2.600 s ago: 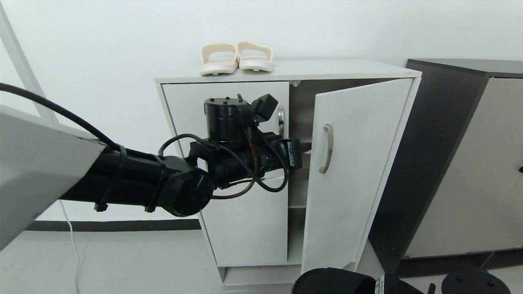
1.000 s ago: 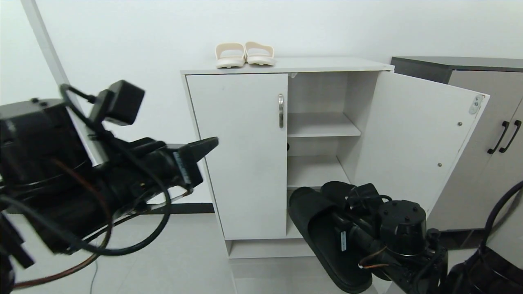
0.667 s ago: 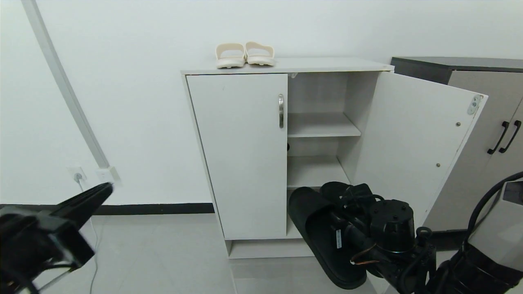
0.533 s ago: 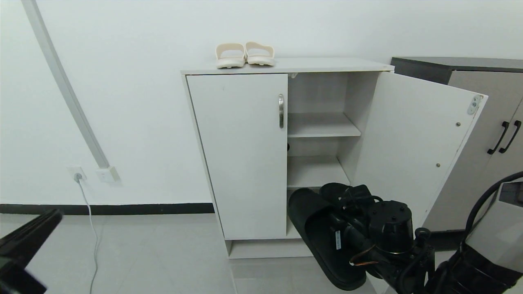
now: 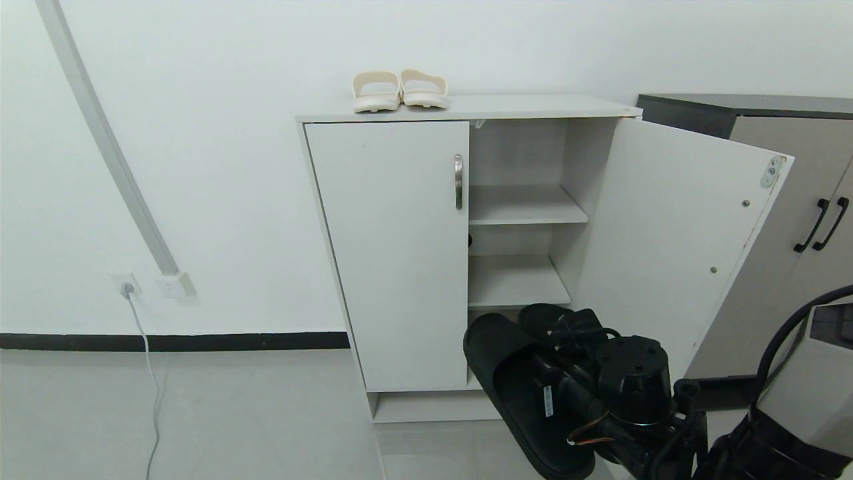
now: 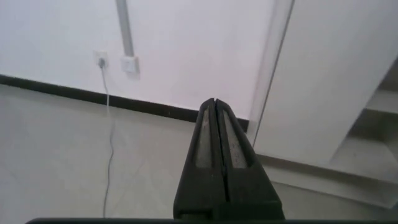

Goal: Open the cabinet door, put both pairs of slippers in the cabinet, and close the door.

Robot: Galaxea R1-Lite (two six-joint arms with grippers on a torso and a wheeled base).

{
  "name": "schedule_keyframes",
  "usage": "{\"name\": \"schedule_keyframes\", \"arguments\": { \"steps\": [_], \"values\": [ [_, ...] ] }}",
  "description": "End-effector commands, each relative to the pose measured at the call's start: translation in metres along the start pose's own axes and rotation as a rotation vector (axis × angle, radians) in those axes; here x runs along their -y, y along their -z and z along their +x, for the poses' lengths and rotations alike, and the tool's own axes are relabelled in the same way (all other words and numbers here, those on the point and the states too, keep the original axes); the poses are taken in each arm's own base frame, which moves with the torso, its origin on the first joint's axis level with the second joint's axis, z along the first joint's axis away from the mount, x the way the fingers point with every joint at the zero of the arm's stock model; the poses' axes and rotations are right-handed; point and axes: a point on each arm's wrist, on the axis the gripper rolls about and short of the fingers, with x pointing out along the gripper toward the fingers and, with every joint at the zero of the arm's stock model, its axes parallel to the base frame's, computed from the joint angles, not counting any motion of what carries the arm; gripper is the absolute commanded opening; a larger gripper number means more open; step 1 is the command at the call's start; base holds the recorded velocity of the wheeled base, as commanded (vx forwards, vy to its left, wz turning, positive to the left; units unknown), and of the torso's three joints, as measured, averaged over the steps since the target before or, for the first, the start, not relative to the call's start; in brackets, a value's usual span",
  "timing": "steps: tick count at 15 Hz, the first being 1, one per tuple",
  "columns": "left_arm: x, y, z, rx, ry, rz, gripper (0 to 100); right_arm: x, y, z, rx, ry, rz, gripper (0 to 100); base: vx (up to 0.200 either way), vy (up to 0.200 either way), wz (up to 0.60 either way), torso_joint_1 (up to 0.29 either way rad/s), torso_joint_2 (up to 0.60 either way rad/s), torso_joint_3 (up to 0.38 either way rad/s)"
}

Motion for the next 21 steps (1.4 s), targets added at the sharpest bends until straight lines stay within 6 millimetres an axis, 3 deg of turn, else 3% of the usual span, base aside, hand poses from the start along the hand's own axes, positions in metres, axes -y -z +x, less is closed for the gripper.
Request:
{"name": "schedule_keyframes", "arguments": {
  "steps": [1, 3, 5, 6, 10, 14, 15, 17, 21],
  "values": [
    [0.0, 0.01, -0.003, 0.045, 0.005, -0.018, 0, -0.001, 0.0, -0.001, 0.002, -0.004, -0.001, 0, 0.0, 0.0, 0.0, 0.0, 0.0, 0.0],
    [0.002, 0.009, -0.003, 0.054, 0.124, 0.014, 0, -0.003, 0.0, -0.002, 0.002, -0.011, -0.003, 0, 0.0, 0.0, 0.0, 0.0, 0.0, 0.0],
    [0.008, 0.015, -0.004, 0.014, 0.376, 0.047, 0, -0.003, 0.0, -0.002, 0.002, -0.01, -0.003, 0, 0.0, 0.0, 0.0, 0.0, 0.0, 0.0],
    [0.009, 0.014, -0.004, 0.023, 0.4, 0.055, 0, -0.004, 0.0, -0.002, 0.0, -0.013, -0.006, 0, 0.0, 0.0, 0.0, 0.0, 0.0, 0.0],
    [0.009, 0.014, -0.004, 0.024, 0.401, 0.053, 0, -0.016, -0.009, 0.006, 0.041, 0.029, -0.004, 0, 0.0, 0.0, 0.0, 0.0, 0.0, 0.0],
    [0.008, 0.014, -0.004, 0.019, 0.399, 0.028, 0, -0.027, -0.047, 0.025, 0.047, 0.08, 0.049, 0, 0.0, 0.0, 0.0, 0.0, 0.0, 0.0],
    [0.008, 0.014, -0.004, 0.021, 0.399, 0.031, 0, -0.033, -0.067, 0.035, 0.017, 0.196, 0.122, 0, 0.0, 0.0, 0.0, 0.0, 0.0, 0.0],
    [0.008, 0.014, -0.004, 0.019, 0.399, 0.028, 0, -0.033, -0.074, 0.038, 0.002, 0.293, 0.166, 0, 0.0, 0.0, 0.0, 0.0, 0.0, 0.0],
    [0.008, 0.014, -0.004, 0.019, 0.399, 0.028, 0, -0.033, -0.078, 0.034, 0.018, 0.31, 0.171, 0, 0.0, 0.0, 0.0, 0.0, 0.0, 0.0]
  ]
}}
